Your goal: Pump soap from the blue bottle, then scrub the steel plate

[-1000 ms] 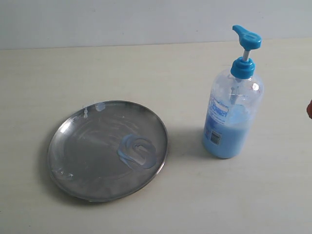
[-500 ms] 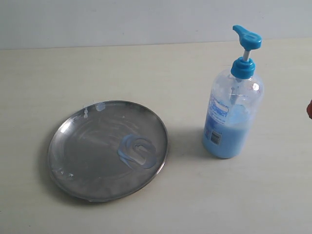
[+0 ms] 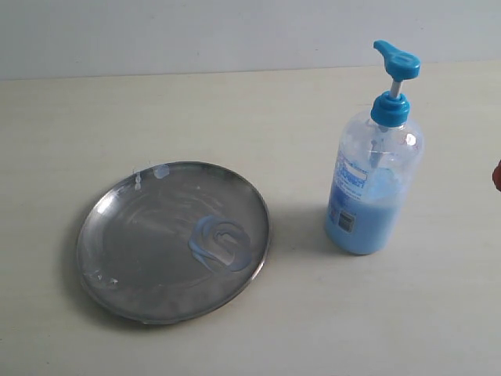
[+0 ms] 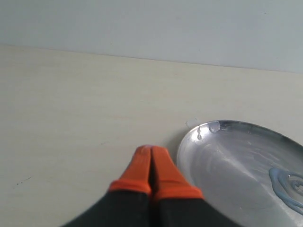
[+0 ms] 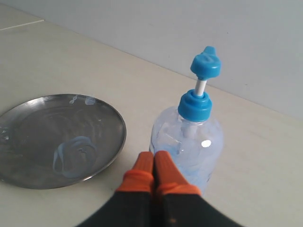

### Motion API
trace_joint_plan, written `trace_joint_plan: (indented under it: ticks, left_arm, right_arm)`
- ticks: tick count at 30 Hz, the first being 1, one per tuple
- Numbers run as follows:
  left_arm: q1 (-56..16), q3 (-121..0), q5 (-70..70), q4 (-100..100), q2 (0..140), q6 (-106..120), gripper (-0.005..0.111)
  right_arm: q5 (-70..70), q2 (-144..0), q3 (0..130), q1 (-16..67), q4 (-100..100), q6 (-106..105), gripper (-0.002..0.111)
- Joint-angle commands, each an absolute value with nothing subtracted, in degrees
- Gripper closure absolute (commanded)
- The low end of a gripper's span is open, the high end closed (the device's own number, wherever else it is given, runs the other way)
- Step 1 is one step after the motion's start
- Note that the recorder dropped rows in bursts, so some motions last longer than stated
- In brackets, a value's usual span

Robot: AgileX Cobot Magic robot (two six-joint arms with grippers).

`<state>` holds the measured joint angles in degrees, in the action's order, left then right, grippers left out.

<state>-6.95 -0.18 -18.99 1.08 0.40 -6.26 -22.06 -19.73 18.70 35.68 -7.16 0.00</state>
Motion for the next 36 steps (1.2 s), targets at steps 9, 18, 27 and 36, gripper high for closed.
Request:
trace_joint_plan:
  ticks: [9, 18, 27, 36]
  left_arm:
    - [-6.8, 0.0, -18.7, 0.9, 0.0, -6.5, 0.107]
    - [-6.8, 0.0, -18.7, 0.9, 0.0, -6.5, 0.107]
    - [-6.8, 0.0, -18.7, 0.9, 0.0, -6.5, 0.107]
    - [-6.8, 0.0, -18.7, 0.9, 0.0, -6.5, 0.107]
  right_arm:
    - [-21.3, -19.9, 18.5, 35.6, -7.6, 0.0, 0.108]
    - [-21.3, -19.9, 18.5, 35.6, -7.6, 0.0, 0.108]
    - [-21.3, -19.9, 18.5, 35.6, -7.6, 0.0, 0.108]
    - [-20.7, -18.5, 15.1, 35.6, -7.6, 5.7, 0.108]
